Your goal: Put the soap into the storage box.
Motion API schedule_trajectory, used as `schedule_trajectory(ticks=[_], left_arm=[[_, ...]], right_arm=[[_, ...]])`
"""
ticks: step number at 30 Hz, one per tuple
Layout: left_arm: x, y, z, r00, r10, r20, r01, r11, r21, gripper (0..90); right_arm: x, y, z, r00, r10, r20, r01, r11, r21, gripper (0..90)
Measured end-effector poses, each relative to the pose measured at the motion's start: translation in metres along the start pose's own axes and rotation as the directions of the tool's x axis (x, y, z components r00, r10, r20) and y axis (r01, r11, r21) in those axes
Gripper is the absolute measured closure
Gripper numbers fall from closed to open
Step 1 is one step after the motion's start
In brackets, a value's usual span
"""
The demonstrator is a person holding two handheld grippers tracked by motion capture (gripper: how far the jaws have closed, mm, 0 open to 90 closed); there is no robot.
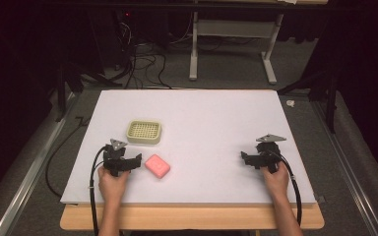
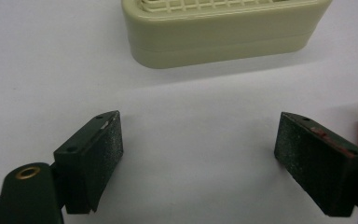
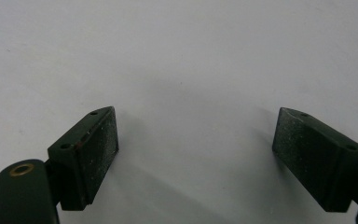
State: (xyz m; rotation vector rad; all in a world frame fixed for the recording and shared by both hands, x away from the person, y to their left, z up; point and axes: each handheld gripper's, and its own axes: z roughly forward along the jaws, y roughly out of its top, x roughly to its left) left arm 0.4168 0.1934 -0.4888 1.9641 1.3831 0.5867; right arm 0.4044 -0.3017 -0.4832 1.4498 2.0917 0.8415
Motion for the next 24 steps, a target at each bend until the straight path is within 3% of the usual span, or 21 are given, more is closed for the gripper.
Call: schedule_trajectory(ticks=[24], left_arm=[[0.0007, 0.0006, -0.0001, 1.0, -0.009, -0.003, 0.009, 1.0, 0.001, 15.4]], right_arm=[[0.0, 0.0001, 0.0, 1.0, 0.0, 0.0, 0.0, 1.0, 0.001, 14.8]])
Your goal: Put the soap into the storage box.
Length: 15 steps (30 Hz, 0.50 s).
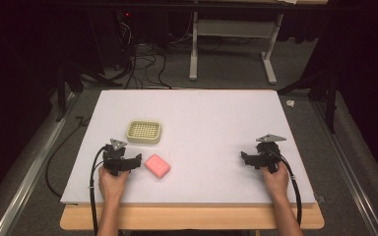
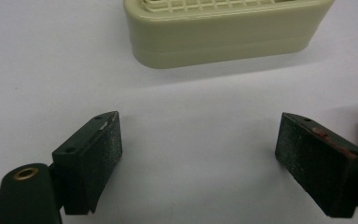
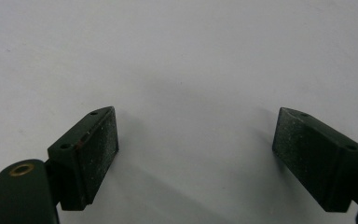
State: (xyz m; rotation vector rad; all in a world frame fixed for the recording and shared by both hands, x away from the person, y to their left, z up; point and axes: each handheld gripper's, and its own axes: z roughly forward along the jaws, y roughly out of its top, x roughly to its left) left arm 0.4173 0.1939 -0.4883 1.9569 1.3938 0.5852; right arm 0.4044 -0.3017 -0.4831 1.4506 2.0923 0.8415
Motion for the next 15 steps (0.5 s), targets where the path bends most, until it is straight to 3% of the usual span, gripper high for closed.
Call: schedule_trajectory(ticks=[15], left_arm=[[0.003, -0.002, -0.014, 0.9994, -0.019, 0.03, 0.02, 0.9994, -0.03, 15.4]], right_arm=[[0.0, 0.0, 0.0, 1.0, -0.002, 0.0, 0.002, 1.0, -0.001, 14.8]])
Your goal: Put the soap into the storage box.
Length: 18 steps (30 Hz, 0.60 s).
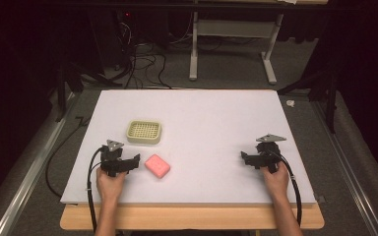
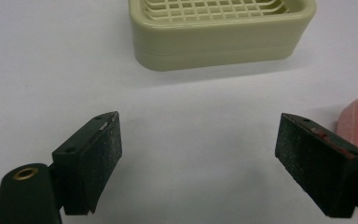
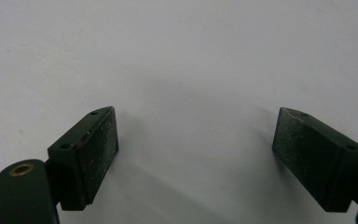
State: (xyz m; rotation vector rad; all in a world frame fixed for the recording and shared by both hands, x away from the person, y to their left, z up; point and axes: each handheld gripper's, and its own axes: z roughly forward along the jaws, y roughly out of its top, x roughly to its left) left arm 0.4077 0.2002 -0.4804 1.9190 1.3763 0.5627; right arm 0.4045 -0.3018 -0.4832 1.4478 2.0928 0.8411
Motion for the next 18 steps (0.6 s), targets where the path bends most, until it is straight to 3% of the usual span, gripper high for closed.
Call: schedule_trajectory(ticks=[18], left_arm=[[-0.012, 0.001, -0.026, 0.9967, 0.017, 0.08, -0.012, 0.9976, -0.069, 15.4]], right_arm=[[0.0, 0.0, 0.0, 1.0, 0.0, 0.0, 0.0, 1.0, 0.0, 14.9]])
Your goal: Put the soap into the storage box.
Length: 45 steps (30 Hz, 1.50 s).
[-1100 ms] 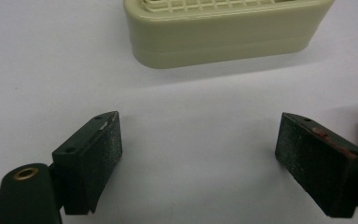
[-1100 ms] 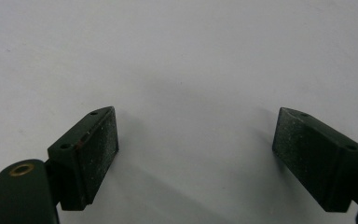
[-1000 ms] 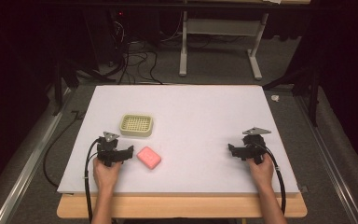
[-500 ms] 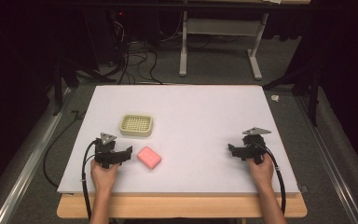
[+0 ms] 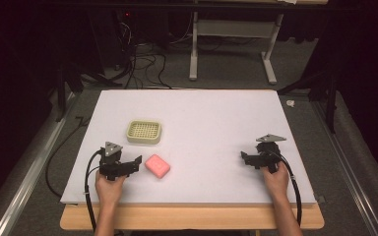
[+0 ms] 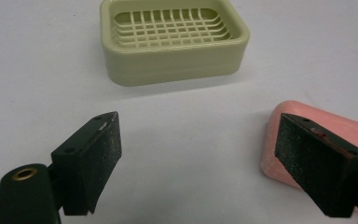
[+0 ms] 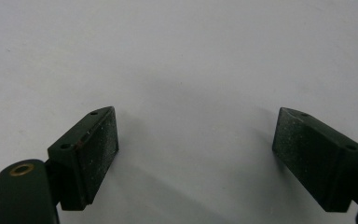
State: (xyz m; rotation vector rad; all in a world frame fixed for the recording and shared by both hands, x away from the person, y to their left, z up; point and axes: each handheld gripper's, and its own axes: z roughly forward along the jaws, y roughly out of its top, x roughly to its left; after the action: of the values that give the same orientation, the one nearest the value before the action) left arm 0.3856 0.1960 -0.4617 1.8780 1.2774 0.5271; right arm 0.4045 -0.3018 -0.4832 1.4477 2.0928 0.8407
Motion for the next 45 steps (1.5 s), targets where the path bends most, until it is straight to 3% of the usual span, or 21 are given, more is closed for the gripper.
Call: schedule_trajectory(ticks=[10, 13, 24, 28, 45], left_arm=[[-0.013, 0.002, -0.01, 0.9988, 0.025, 0.042, -0.024, 0.9995, -0.019, 15.0], [-0.021, 0.002, -0.011, 0.9963, 0.042, 0.075, -0.041, 0.9991, -0.01, 14.5], [-0.042, 0.001, -0.008, 0.9883, 0.087, 0.125, -0.089, 0.996, 0.01, 12.8], [-0.047, 0.001, -0.005, 0.9843, 0.112, 0.136, -0.114, 0.9935, 0.005, 11.1], [-0.06, 0.002, 0.013, 0.9784, 0.143, 0.149, -0.15, 0.9879, 0.039, 7.1]], right_arm=[[0.0, 0.0, 0.0, 1.0, 0.0, 0.0, 0.0, 1.0, 0.0, 14.9], [0.0, 0.0, 0.0, 1.0, 0.0, 0.0, 0.0, 1.0, 0.0, 14.8], [0.0, 0.0, 0.0, 1.0, 0.0, 0.0, 0.0, 1.0, 0.0, 14.9], [0.0, 0.0, 0.0, 1.0, -0.001, 0.0, 0.001, 1.0, -0.001, 14.9], [0.0, 0.0, 0.0, 1.0, 0.001, 0.0, -0.001, 1.0, 0.0, 14.9]])
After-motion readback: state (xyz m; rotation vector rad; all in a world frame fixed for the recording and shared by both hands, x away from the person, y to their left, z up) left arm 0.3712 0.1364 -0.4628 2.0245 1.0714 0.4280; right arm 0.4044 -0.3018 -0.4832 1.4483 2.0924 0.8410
